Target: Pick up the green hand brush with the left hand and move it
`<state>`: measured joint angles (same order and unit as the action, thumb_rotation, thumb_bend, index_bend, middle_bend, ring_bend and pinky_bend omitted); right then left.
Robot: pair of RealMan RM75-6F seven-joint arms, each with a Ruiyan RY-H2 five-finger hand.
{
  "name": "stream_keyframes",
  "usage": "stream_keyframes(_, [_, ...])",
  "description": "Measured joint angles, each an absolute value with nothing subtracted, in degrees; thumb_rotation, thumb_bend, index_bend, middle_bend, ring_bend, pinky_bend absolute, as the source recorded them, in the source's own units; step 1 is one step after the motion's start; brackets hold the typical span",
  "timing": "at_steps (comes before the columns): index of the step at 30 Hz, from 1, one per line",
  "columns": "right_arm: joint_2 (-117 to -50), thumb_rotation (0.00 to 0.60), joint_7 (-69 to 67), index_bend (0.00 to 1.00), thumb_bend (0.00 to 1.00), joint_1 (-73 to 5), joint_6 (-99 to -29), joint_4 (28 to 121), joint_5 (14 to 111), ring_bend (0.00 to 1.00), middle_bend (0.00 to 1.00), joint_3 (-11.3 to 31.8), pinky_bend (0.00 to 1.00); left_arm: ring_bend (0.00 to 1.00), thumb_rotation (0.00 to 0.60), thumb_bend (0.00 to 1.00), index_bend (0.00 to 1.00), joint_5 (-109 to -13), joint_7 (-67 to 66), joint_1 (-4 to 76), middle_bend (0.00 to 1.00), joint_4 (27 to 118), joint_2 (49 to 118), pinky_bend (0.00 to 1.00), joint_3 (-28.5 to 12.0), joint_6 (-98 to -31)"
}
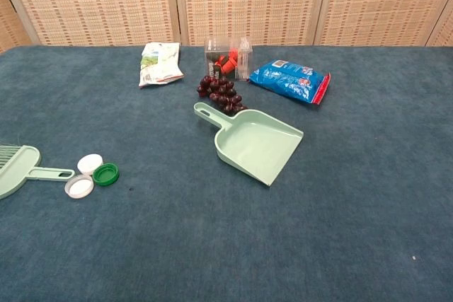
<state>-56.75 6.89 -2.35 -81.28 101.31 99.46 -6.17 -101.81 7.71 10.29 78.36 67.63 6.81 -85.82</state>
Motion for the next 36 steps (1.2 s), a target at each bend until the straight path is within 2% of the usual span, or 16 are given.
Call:
stream_keyframes(6, [-57.0, 0.6, 7.5, 0.0, 0.21, -2.3, -81.5, 101.5, 99.1, 0.0, 0.0, -5.9, 0.0, 0.0, 0.6, 0.4, 0.0, -102.4, 4.1, 10.5, 0.0, 78.1, 69.5, 0.12, 6.6, -85.5])
stream_keyframes(9, [-57.0, 0.6, 7.2, 0.0, 0.21, -1.8, -83.2, 101.3, 99.6, 0.0, 0.0, -5.9, 0.0, 0.01, 0.6, 0.4, 0.01, -103.7, 3.6, 11.0, 0.01, 77.7, 71.0, 0.2, 6.7, -85.4])
stream_keyframes(11, [-57.2, 0.6, 7.1, 0.0, 0.21, -1.4, -84.5, 101.2, 100.4, 0.0, 0.0, -5.9, 0.0, 0.1, 0.6, 0.41, 0.09, -104.2, 2.4, 11.8, 0.1, 76.9, 72.9, 0.28, 6.5, -84.6])
stream_keyframes(14, [-57.4, 0.6, 8.0, 0.0, 0.21, -1.0, -85.0, 101.1, 100.9, 0.0, 0.0, -5.9, 0.0, 0.19, 0.6, 0.41, 0.2, -104.2, 0.6, 12.8, 0.2, 75.3, 76.2, 0.29, 5.6, -83.4])
stream_keyframes(16, [-57.7, 0.6, 8.9, 0.0, 0.22, -0.8, -85.3, 101.2, 100.8, 0.0, 0.0, -5.7, 0.0, 0.23, 0.6, 0.4, 0.21, -103.4, -1.1, 13.4, 0.21, 74.1, 78.6, 0.33, 4.6, -82.2])
stream_keyframes(21, [-58.3, 0.6, 10.0, 0.0, 0.21, -0.6, -85.4, 101.3, 99.8, 0.0, 0.0, -5.2, 0.0, 0.41, 0.6, 0.37, 0.22, -100.6, -6.1, 15.3, 0.22, 72.6, 83.5, 0.58, 2.8, -77.5])
stream_keyframes(23, [-58.4, 0.6, 10.2, 0.0, 0.22, -0.7, -85.1, 101.3, 98.9, 0.0, 0.0, -4.9, 0.0, 0.46, 0.6, 0.37, 0.22, -99.6, -8.3, 16.1, 0.24, 72.5, 84.9, 0.63, 2.1, -76.2])
stream_keyframes(29, [-58.6, 0.6, 11.0, 0.0, 0.22, -1.3, -83.1, 101.3, 96.0, 0.0, 0.0, -4.0, 0.0, 0.51, 0.6, 0.37, 0.24, -97.6, -14.6, 18.0, 0.26, 69.6, 89.2, 0.66, 0.1, -74.2])
stream_keyframes(36, [-58.0, 0.6, 10.9, 0.0, 0.21, -0.9, -83.8, 102.0, 96.3, 0.0, 0.0, -4.1, 0.0, 0.55, 0.6, 0.35, 0.28, -93.9, -20.2, 19.8, 0.3, 64.7, 92.9, 0.66, -1.7, -71.3])
